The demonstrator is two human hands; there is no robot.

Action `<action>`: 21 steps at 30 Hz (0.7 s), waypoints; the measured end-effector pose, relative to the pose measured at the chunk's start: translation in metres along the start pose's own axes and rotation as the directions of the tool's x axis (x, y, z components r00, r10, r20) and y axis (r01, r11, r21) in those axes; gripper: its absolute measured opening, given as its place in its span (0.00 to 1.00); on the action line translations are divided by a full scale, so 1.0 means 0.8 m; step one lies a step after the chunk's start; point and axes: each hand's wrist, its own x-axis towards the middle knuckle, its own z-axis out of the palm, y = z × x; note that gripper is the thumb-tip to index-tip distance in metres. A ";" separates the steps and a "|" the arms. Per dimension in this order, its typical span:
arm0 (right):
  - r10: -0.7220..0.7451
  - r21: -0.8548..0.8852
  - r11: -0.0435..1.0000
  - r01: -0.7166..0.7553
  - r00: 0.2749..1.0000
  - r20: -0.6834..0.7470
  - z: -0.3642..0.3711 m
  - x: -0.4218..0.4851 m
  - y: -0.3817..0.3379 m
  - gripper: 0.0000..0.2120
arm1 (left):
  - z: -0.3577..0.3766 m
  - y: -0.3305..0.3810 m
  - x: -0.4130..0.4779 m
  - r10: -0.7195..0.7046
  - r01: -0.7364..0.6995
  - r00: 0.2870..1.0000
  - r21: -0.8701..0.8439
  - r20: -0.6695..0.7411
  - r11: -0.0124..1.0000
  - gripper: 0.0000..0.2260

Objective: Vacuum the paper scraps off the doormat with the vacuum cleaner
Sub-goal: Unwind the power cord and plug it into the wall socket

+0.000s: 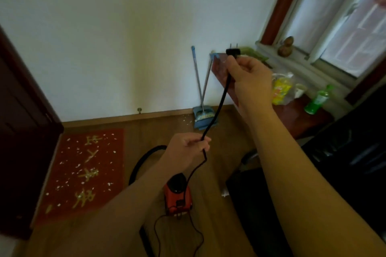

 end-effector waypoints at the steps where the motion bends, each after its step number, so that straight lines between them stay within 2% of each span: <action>1: -0.019 -0.007 1.000 0.019 0.999 -0.027 0.005 -0.013 -0.016 0.08 | -0.010 0.011 -0.011 0.025 -0.025 0.999 -0.011 0.023 1.000 0.09; 5: -0.070 0.000 0.998 0.070 0.990 -0.123 0.028 -0.073 -0.076 0.09 | -0.047 0.052 -0.054 0.078 -0.071 0.989 -0.061 0.127 0.996 0.10; 7: -0.096 -0.025 0.995 0.094 0.983 -0.153 0.034 -0.102 -0.103 0.06 | -0.060 0.070 -0.075 0.081 -0.064 0.981 -0.099 0.177 0.993 0.09; 10: -0.131 -0.087 0.990 0.114 0.967 -0.220 0.033 -0.145 -0.141 0.07 | -0.067 0.095 -0.100 0.107 -0.080 0.966 -0.124 0.234 0.989 0.09; 15: -0.188 -0.125 0.980 0.153 0.922 -0.339 0.000 -0.208 -0.201 0.11 | -0.044 0.144 -0.140 0.174 -0.123 0.926 -0.168 0.336 0.978 0.09; 21: -0.255 -0.181 0.963 0.198 0.884 -0.392 -0.068 -0.271 -0.250 0.04 | 0.011 0.194 -0.186 0.241 -0.188 0.870 -0.162 0.430 0.969 0.09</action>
